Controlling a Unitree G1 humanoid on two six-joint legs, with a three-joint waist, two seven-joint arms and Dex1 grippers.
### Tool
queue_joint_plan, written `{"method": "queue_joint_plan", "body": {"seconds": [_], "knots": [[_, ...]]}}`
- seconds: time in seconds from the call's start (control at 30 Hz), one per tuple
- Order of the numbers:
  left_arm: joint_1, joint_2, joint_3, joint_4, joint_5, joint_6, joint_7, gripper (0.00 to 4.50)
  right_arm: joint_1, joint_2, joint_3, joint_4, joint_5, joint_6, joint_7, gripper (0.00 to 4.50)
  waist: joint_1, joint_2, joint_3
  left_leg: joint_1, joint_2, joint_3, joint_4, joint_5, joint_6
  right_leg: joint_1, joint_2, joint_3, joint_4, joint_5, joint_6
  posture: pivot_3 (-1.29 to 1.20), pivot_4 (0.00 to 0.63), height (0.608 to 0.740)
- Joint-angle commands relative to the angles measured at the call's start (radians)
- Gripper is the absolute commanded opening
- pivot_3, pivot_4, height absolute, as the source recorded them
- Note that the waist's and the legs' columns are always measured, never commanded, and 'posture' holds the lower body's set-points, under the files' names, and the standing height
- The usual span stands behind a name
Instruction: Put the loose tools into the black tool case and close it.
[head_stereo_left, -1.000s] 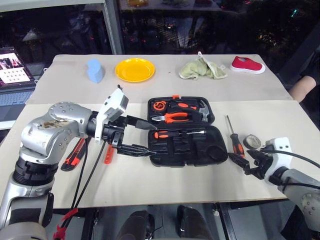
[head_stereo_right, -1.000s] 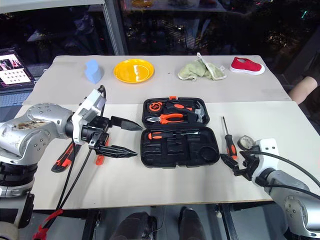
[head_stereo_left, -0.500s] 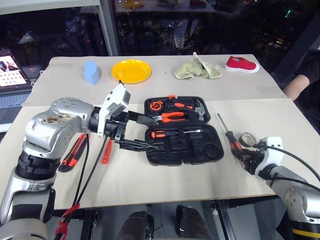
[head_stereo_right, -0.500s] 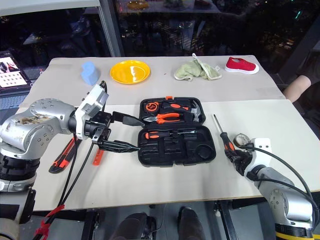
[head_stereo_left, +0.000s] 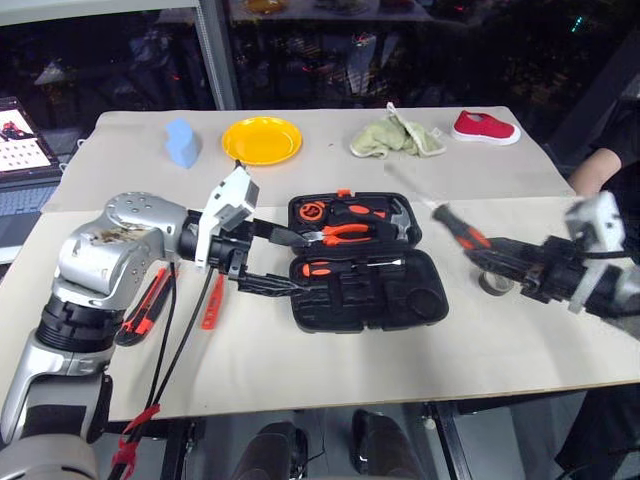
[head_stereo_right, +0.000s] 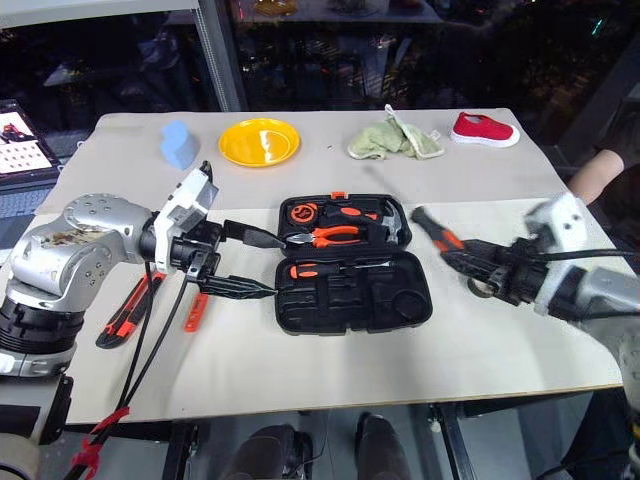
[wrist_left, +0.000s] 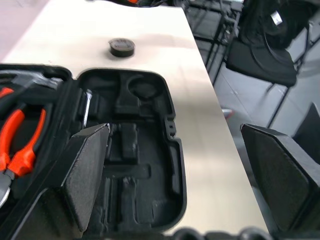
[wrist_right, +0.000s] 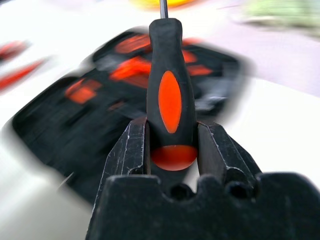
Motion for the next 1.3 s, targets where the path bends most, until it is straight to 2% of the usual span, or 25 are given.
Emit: {"method": "queue_joint_plan", "body": {"seconds": [0.03, 0.2, 0.3, 0.53, 0.83, 0.9, 0.97, 1.0, 1.07, 1.3], "knots": [[-0.004, 0.053, 0.012, -0.009, 0.011, -0.044, -0.069, 4.5, -0.151, -0.041, 0.222, 0.169, -0.237, -0.275, 0.234, 0.98, -0.003, 0.0, 0.0, 0.0, 0.0, 0.0, 0.0, 0.0, 0.0, 0.0, 0.0, 0.0, -0.001, 0.0, 0.0, 0.0, 0.15, 0.74], [0.065, 0.136, 0.03, -0.069, -0.003, -0.03, -0.116, 4.5, -0.305, 0.006, 0.41, 0.396, -0.449, -0.553, 0.405, 0.98, 0.0, -0.001, 0.001, -0.002, 0.0, 0.0, 0.0, 0.0, 0.0, -0.002, -0.001, -0.001, 0.0, -0.001, 0.001, 0.0, 0.15, 0.74], [0.123, 0.196, 0.046, -0.104, -0.002, -0.035, -0.138, 4.5, -0.369, 0.054, 0.47, 0.522, -0.536, -0.687, 0.454, 0.98, -0.003, -0.001, 0.001, -0.013, -0.002, 0.001, 0.001, 0.0, -0.001, -0.015, -0.002, 0.0, 0.002, 0.0, 0.001, 0.0, 0.15, 0.74], [0.168, 0.225, 0.093, -0.141, -0.021, -0.022, -0.104, 4.5, -0.471, 0.136, 0.504, 0.735, -0.629, -0.867, 0.508, 0.98, -0.007, 0.0, 0.001, -0.018, -0.003, -0.002, 0.001, 0.0, -0.002, -0.017, -0.004, -0.008, 0.001, 0.0, 0.001, 0.0, 0.15, 0.74], [0.18, 0.219, 0.114, -0.161, -0.03, -0.012, -0.066, 4.5, -0.537, 0.186, 0.499, 0.854, -0.677, -0.928, 0.548, 0.98, -0.009, 0.0, 0.001, -0.015, -0.004, -0.003, 0.001, 0.003, -0.007, -0.015, -0.006, -0.009, 0.001, 0.0, 0.0, 0.0, 0.15, 0.74], [0.175, 0.215, 0.11, -0.155, -0.027, -0.016, -0.062, 4.5, -0.548, 0.197, 0.481, 0.844, -0.662, -0.895, 0.538, 1.98, -0.011, 0.0, 0.001, -0.015, -0.004, -0.003, 0.001, 0.003, -0.007, -0.015, -0.006, -0.009, 0.002, 0.0, -0.001, 0.0, 0.15, 0.74], [0.17, 0.213, 0.105, -0.149, -0.026, -0.021, -0.059, 4.5, -0.552, 0.203, 0.461, 0.811, -0.638, -0.847, 0.536, 2.38, -0.012, 0.0, 0.001, -0.014, -0.004, -0.003, 0.001, 0.003, -0.007, -0.015, -0.006, -0.009, 0.002, 0.001, -0.002, 0.0, 0.15, 0.74], [0.167, 0.212, 0.104, -0.147, -0.026, -0.021, -0.059, 4.5, -0.552, 0.204, 0.445, 0.78, -0.614, -0.803, 0.54, 2.83, -0.012, 0.001, 0.001, -0.014, -0.004, -0.003, 0.001, 0.003, -0.008, -0.015, -0.006, -0.009, 0.002, 0.001, -0.002, 0.0, 0.15, 0.74], [0.16, 0.209, 0.1, -0.142, -0.025, -0.023, -0.058, 4.5, -0.548, 0.208, 0.412, 0.713, -0.561, -0.699, 0.537, 3.46, -0.011, 0.001, 0.001, -0.015, -0.004, -0.003, 0.001, 0.004, -0.008, -0.015, -0.006, -0.009, 0.003, 0.001, -0.002, 0.0, 0.15, 0.74], [0.128, 0.187, 0.079, -0.118, -0.012, -0.033, -0.06, 4.5, -0.493, 0.256, 0.375, 0.554, -0.503, -0.486, 0.437, 3.46, -0.011, 0.001, 0.001, -0.015, -0.004, -0.005, 0.001, 0.004, -0.008, -0.015, -0.008, -0.01, 0.003, 0.002, -0.003, 0.0, 0.15, 0.74]]}}
